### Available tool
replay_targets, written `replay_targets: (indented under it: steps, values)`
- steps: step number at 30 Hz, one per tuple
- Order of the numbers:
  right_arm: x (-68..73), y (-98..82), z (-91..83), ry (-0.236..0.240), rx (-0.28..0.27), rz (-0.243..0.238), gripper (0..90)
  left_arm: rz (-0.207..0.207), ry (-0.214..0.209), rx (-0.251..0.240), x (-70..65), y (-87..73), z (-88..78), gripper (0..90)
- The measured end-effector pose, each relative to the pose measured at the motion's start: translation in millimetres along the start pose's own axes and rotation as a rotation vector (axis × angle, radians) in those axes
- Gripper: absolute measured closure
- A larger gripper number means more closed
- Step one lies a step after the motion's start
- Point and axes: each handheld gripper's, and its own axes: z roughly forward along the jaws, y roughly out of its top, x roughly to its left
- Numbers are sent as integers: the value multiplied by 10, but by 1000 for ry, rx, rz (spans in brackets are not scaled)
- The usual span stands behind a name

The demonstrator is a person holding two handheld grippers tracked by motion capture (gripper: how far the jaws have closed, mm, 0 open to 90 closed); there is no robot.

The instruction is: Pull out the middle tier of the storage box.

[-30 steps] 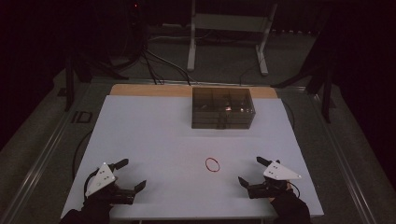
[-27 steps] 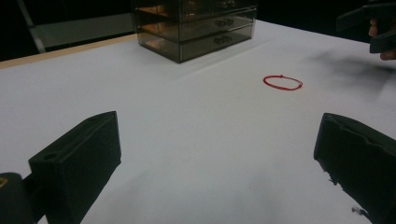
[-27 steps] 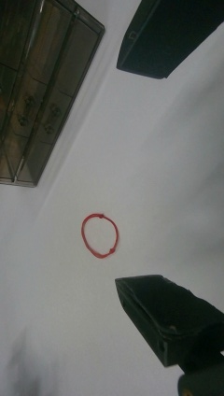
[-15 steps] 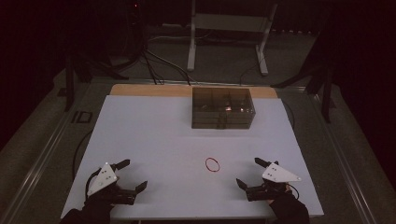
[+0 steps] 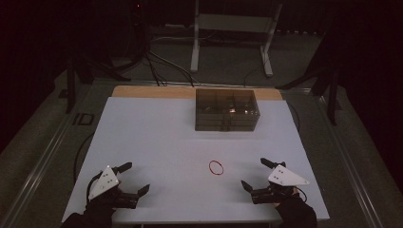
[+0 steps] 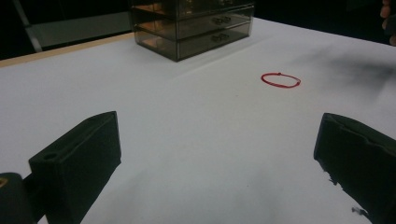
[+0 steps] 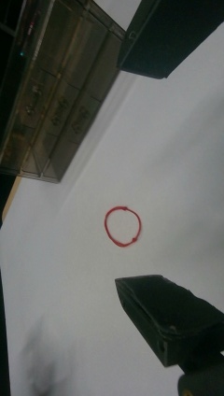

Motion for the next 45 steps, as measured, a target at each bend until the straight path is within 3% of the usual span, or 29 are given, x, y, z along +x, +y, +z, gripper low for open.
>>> replay_targets:
  steps: [19, 32, 45]
  values:
    - [-134, 282, 57, -36, -22, -89, 3, 0, 1, -1, 0, 1, 3, 22]
    - [-247, 435, 217, -72, 20, -194, 3, 1, 0, 1, -4, 2, 5, 22]
    - [-288, 484, 374, -88, 45, -245, 3, 0, -1, 4, -3, 1, 5, 22]
